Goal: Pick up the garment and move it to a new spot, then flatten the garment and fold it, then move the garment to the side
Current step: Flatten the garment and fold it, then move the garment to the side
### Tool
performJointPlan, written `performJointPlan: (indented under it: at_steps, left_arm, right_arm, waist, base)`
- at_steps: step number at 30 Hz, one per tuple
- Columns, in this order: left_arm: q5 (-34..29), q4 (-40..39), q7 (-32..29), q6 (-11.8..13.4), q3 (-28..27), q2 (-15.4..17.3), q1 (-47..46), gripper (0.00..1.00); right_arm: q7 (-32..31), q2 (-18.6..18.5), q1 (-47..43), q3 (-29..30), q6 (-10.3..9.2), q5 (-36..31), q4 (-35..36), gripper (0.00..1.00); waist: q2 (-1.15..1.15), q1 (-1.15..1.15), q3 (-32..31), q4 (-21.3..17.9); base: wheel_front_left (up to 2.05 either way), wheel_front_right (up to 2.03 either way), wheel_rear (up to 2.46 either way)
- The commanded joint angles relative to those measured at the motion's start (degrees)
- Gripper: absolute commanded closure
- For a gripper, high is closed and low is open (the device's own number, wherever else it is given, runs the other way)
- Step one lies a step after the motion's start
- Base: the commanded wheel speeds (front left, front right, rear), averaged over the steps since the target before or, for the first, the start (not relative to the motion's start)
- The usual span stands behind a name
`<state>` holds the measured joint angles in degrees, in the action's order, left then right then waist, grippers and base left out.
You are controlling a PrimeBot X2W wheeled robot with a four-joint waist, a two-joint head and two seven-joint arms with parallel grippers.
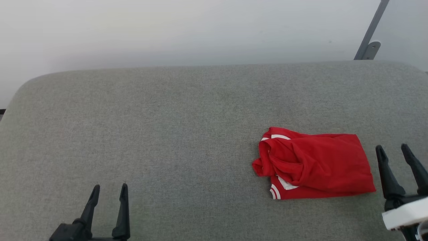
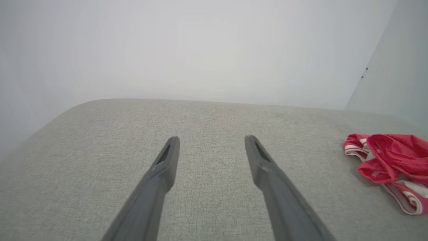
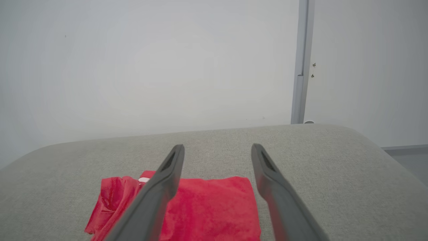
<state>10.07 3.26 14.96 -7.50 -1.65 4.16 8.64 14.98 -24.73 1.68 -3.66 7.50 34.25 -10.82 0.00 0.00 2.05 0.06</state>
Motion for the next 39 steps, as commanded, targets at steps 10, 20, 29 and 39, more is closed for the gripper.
performJointPlan:
  at_steps: [10,20,29,39]
  left_arm:
    - [-0.2,-2.4,0.3,0.0,0.7,-0.3,0.6,0.0]
    - [0.3,-2.4,0.3,0.0,2.1,-0.5,-3.4,0.0]
    - [0.3,-1.5,0.3,0.0,4.9,-0.7,-12.8,0.0]
    - [0.7,0.1,0.3,0.0,6.7,-1.1,-17.1,0.0]
  right_arm:
    - [-1.4,2.0,-3.4,4.7,-0.03,-3.0,4.7,0.0]
    - [-11.8,-0.6,1.6,5.3,-0.03,-5.4,4.4,0.0]
    - [-33.6,-12.6,11.7,-2.4,-0.03,-1.2,2.5,0.0]
    - [-55.9,-17.2,14.7,-8.1,-0.03,10.6,2.0,0.0]
  waist:
    - [0.0,0.0,1.7,1.1]
    - [0.0,0.0,6.2,1.0]
    - [0.0,0.0,15.9,1.3]
    - [0.0,0.0,20.3,2.1]
  base:
    - [0.0,0.0,0.0]
    - [0.0,0.0,0.0]
    - [0.0,0.0,0.0]
    - [0.0,0.0,0.0]
